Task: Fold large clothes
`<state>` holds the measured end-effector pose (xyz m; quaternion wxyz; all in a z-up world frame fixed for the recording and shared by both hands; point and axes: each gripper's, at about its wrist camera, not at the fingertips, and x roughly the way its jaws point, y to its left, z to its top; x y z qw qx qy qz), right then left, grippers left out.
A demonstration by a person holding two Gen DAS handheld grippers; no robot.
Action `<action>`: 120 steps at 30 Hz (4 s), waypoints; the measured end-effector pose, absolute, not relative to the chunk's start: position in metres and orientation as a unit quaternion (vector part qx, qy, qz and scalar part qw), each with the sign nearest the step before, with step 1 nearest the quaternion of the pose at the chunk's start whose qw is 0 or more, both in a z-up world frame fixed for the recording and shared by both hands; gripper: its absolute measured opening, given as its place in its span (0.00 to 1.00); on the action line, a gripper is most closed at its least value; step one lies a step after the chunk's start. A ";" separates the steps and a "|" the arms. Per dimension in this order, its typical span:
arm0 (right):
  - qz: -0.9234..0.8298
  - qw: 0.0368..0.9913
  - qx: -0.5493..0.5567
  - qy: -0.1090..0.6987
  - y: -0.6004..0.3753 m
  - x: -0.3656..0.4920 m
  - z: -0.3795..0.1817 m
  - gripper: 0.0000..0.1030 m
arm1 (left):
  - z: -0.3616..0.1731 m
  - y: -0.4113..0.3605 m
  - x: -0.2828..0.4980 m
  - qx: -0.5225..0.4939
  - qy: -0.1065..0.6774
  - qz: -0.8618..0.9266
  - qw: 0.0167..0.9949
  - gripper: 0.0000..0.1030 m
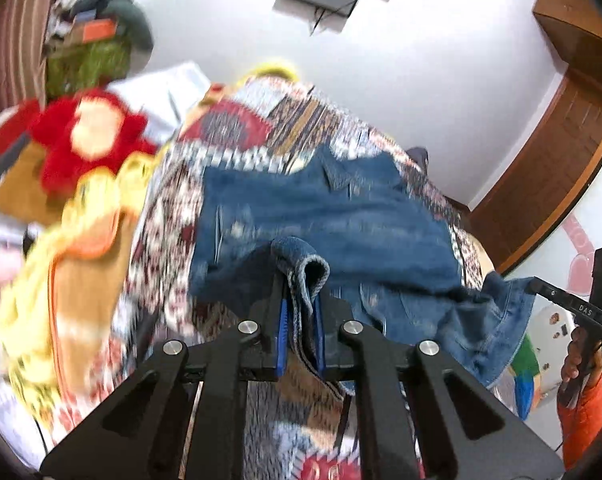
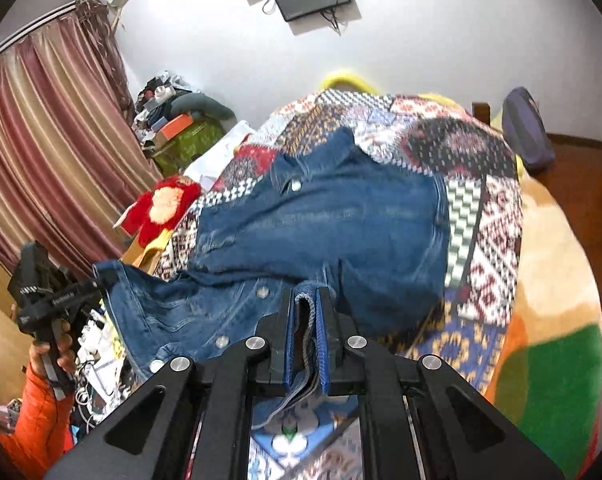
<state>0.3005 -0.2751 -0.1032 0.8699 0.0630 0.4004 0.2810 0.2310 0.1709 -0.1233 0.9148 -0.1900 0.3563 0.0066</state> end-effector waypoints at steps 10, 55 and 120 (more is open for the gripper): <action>0.229 0.894 0.019 0.385 -0.250 0.396 -0.093 0.05 | -0.121 0.199 0.332 -0.192 0.358 0.030 0.913 0.09; 0.168 0.815 -0.198 0.518 -0.202 0.513 -0.234 0.04 | -0.229 0.209 0.411 -0.026 0.524 0.065 0.849 0.90; 0.208 0.889 -0.011 0.407 -0.220 0.539 -0.177 0.16 | -0.180 0.199 0.432 -0.073 0.402 0.047 0.912 0.17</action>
